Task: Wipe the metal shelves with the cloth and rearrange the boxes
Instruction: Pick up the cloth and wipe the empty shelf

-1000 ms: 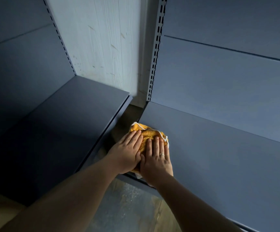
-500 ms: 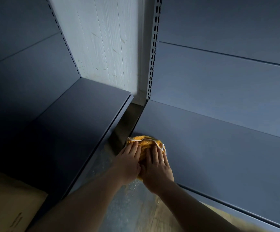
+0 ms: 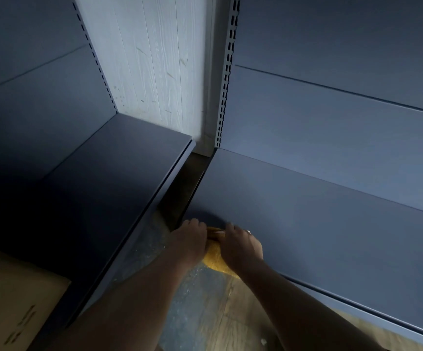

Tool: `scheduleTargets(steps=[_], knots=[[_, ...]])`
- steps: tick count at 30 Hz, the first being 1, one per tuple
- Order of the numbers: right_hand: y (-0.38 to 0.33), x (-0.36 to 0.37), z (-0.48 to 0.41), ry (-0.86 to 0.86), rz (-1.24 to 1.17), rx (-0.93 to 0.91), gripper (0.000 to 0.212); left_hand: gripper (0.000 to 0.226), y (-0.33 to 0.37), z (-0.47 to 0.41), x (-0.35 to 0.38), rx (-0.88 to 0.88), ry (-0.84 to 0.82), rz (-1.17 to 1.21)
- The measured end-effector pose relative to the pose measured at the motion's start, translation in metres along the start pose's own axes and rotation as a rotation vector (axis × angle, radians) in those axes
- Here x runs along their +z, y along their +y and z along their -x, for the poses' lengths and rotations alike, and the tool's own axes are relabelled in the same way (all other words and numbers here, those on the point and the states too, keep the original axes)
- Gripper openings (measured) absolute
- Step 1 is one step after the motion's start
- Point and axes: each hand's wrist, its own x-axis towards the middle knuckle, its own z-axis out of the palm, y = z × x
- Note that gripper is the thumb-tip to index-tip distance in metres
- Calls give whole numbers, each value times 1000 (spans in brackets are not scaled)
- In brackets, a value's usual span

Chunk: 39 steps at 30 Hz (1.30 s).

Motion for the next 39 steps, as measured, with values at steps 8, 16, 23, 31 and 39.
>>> scheduleTargets(steps=[8,16,23,31,39], knots=[[34,-14,18,-31,154,32,25,16,20,-3,-6,166,0,-170],[120,-86,81,55,222,200,27,29,122,-13,-55,414,-52,-283],[201,-169,212,114,217,579,24,27,270,8,-92,775,-43,-276],[290,-231,382,306,238,824,13,39,452,81,-130,1146,97,-302],[426,-230,525,380,190,911,12,39,637,156,-118,1310,158,-590]])
